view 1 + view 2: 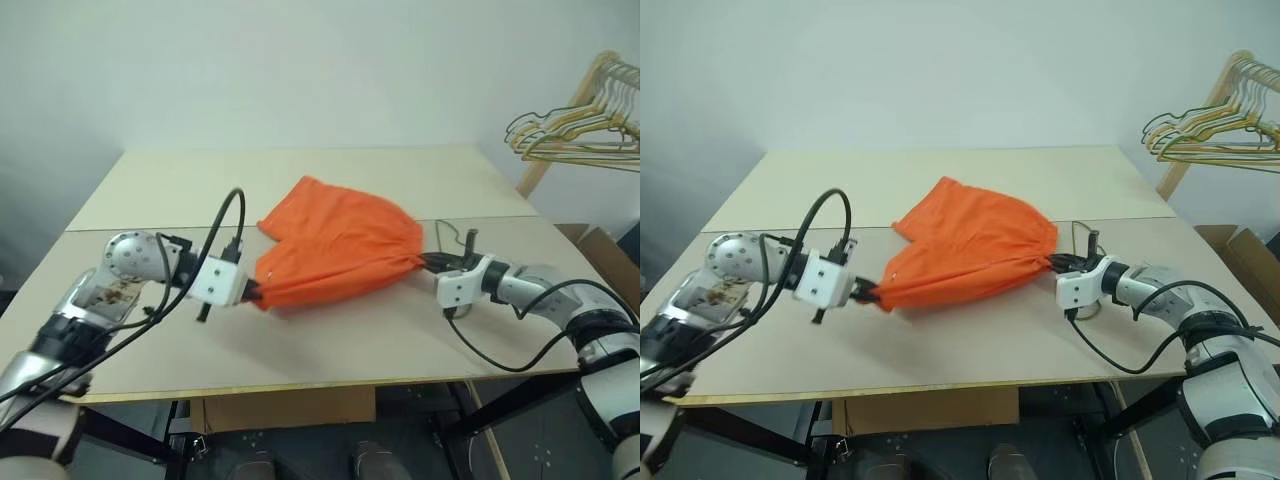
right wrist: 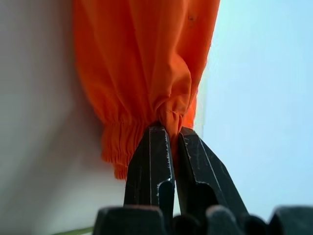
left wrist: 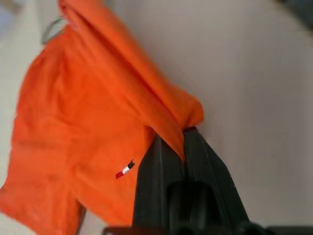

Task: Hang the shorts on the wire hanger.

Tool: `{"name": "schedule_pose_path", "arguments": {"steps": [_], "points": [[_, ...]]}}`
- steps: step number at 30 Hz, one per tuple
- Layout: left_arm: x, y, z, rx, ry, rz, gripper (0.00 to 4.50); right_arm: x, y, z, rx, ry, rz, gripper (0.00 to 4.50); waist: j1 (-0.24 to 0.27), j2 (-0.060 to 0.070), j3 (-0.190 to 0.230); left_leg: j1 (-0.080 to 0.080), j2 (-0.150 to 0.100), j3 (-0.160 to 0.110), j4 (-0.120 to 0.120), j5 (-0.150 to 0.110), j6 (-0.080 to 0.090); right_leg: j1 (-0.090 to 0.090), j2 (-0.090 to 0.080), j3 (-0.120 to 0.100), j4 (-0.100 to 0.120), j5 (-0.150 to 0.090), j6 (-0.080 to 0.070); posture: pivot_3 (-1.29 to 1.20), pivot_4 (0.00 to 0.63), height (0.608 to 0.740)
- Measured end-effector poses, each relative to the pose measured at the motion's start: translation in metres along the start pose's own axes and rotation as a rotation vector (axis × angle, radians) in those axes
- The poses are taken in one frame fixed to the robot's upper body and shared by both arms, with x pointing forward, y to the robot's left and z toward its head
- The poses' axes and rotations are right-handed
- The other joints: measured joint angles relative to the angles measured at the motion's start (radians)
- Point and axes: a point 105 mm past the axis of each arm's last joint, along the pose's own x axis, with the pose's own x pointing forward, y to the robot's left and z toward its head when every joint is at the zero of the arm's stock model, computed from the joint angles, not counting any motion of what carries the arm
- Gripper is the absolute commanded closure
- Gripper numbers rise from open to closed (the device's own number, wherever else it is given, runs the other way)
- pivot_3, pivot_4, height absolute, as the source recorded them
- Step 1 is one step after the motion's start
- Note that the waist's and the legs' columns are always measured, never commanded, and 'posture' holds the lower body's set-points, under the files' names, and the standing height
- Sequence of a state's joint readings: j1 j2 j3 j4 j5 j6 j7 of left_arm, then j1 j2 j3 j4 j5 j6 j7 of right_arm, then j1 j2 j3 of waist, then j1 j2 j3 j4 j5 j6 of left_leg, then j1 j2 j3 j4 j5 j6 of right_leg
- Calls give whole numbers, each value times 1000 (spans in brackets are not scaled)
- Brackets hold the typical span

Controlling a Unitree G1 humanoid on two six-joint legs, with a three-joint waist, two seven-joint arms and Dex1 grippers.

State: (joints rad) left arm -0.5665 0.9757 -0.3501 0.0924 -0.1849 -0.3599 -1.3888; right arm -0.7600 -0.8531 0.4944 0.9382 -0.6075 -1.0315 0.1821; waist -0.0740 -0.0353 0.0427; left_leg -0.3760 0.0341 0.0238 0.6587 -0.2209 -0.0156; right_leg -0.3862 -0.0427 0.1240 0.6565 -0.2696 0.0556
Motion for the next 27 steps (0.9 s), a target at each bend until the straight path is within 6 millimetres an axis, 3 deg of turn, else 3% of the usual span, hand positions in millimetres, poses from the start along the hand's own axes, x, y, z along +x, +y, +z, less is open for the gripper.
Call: {"name": "schedule_pose_path", "arguments": {"steps": [3, 9, 12, 17, 22, 24, 27], "points": [[6, -23, 7, -27, -6, -89, 4500, -6, 14, 10, -26, -49, 67, 4478, 8, 0, 0, 20, 1, 0, 0, 0, 1, 20, -1, 0, 0, -6, -6, 84, 0, 740], [21, -42, 24, -83, -23, -134, 4500, -25, 49, 22, -28, -81, 182, 4478, 25, -1, 0, 19, 0, 2, 0, -2, 5, 19, -1, 1, 1, -7, -5, 57, 0, 740], [22, -43, 27, -107, -22, -140, 3887, -33, 58, 26, -9, -74, 207, 3665, 26, -1, 0, 19, 1, 2, 0, -3, 6, 18, -1, 2, 2, -7, -5, 50, 0, 740], [22, -50, 32, -162, -61, -181, 2257, -54, 63, 29, 21, -40, 245, 1820, 26, -1, 0, 20, 1, 2, 0, -3, 6, 19, -1, 2, 2, -8, -6, 44, 0, 740], [-6, -51, 35, -204, -149, -258, 673, -75, 63, 45, 93, -32, 229, 99, 26, -1, 0, 19, 1, 3, 0, -4, 8, 18, -1, 2, 3, -10, -7, 55, 0, 740], [-20, -43, 36, -212, -158, -247, 47, -86, 59, 47, 175, 17, 189, 0, 29, -1, 0, 18, 2, 3, 0, -4, 8, 18, -1, 2, 2, -10, -7, 57, 0, 740], [-34, -16, 35, -211, -195, -123, 47, -102, 45, 40, 433, 164, 42, 0, 41, -1, 0, 19, 1, 3, 1, -4, 8, 19, -2, 2, 2, -10, -6, 63, 0, 740]]}}
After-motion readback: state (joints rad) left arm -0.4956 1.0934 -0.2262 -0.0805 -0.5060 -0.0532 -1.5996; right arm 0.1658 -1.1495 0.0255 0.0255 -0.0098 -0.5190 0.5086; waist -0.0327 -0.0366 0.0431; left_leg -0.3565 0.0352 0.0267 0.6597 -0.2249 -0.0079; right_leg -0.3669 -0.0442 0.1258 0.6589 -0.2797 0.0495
